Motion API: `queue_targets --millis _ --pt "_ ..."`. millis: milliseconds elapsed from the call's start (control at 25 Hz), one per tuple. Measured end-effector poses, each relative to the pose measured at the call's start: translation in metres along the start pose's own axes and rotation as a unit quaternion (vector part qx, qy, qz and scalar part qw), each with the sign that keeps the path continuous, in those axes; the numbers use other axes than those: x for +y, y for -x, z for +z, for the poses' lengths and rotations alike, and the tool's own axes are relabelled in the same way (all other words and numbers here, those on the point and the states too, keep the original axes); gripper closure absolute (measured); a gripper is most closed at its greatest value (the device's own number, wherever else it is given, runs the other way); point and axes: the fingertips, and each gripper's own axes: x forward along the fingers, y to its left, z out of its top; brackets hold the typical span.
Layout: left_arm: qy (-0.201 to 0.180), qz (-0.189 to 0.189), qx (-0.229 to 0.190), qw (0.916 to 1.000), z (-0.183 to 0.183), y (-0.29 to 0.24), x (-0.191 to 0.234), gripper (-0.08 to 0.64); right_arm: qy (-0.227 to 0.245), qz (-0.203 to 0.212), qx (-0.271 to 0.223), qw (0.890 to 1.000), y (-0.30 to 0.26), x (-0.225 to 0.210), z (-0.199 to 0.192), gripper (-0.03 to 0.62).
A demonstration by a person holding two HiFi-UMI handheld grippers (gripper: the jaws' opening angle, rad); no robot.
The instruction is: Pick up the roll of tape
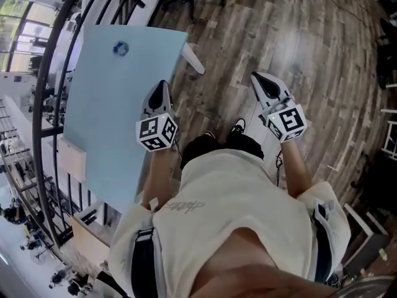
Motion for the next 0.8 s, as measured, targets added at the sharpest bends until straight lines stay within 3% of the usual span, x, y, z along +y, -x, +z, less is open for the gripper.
queue_targets --millis 160,360,640,800 --pt "-0.011 0.033 0.021 0.9992 -0.004 0.003 0.021 0.541 -0.017 0.035 -0.001 0.999 -0.03 0.007 -0.003 0.586" --pt "-0.008 0.059 0.02 0.998 -0.012 -0.001 0.044 0.541 0.006 0.08 0.017 0.997 -0.063 0.027 -0.007 0.586" --pt "-0.01 0.065 0.023 0.9976 -0.018 -0.034 0.078 0.541 0.03 0.098 0.035 0.994 -0.112 0.021 0.006 0.586" --pt "0.003 0.092 0.001 0.9957 -0.005 -0.048 0.115 0.541 0.03 0.122 0.043 0.991 -0.159 0.018 0.019 0.586"
